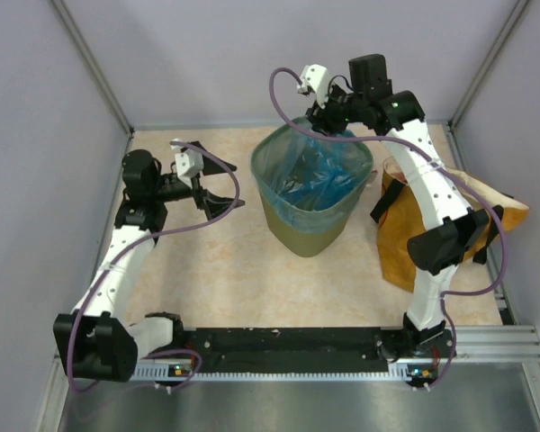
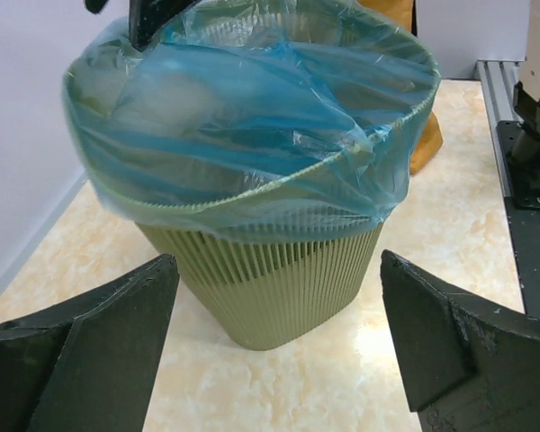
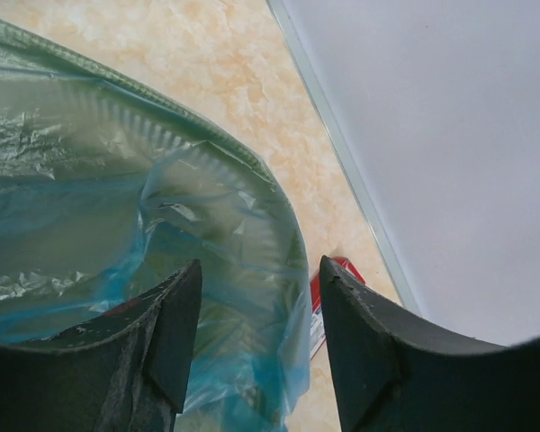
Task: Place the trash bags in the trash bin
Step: Place the trash bag in the trash bin.
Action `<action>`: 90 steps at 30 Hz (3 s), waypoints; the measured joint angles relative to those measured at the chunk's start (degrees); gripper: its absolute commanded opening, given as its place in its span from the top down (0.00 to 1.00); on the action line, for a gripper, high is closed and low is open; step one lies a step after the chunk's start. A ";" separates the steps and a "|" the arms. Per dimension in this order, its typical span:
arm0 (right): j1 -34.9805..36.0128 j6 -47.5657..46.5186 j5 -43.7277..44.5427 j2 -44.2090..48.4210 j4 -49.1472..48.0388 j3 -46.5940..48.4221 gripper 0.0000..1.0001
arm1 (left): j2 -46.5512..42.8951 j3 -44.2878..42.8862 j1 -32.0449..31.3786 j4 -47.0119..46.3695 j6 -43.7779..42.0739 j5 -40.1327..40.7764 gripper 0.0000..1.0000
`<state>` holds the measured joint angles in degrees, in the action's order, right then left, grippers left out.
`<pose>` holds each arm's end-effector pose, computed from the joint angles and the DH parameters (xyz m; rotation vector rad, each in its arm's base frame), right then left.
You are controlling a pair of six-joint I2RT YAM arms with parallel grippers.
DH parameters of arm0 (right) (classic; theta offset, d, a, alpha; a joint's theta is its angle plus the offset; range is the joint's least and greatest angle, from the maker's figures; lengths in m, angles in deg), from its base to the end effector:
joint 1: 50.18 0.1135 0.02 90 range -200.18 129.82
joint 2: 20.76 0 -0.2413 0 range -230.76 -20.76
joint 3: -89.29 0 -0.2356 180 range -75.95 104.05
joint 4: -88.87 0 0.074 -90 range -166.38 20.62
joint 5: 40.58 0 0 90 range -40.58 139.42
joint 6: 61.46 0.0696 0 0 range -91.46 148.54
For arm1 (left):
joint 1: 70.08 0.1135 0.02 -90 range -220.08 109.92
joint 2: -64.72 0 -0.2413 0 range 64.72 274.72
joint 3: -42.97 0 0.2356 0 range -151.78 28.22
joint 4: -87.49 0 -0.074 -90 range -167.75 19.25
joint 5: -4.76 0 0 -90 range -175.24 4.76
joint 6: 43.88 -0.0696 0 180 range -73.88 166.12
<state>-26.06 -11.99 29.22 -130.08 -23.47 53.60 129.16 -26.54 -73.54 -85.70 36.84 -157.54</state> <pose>0.3645 0.1895 0.4011 -1.2950 1.6643 0.2063 0.2412 -0.0810 0.3491 1.1031 1.2383 -0.9206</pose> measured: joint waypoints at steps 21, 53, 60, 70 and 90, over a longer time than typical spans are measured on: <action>0.00 0.07 1.27 -0.02 -0.24 0.22 0.38 | 13.20 -3.21 -5.70 -12.04 11.17 7.32 0.40; 0.00 -0.46 2.43 3.30 -1.18 -3.91 0.37 | 18.80 -4.46 -6.78 -12.66 6.05 16.90 1.00; 0.00 -0.72 2.89 3.50 -1.09 -4.33 0.36 | 19.82 -3.91 -6.88 -12.04 4.55 17.88 1.00; 0.00 -1.40 3.69 5.60 -1.22 -6.16 0.35 | 19.28 -8.41 -5.49 5.16 -9.73 11.02 0.24; 0.00 -1.68 3.39 8.20 -1.33 -9.18 0.34 | 35.15 -42.97 0.87 32.48 -30.91 -8.57 0.15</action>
<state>-26.06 -13.68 32.61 -121.88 -24.80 44.42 164.31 -69.51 -72.67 -53.22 5.94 -166.10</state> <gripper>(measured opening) 0.655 0.852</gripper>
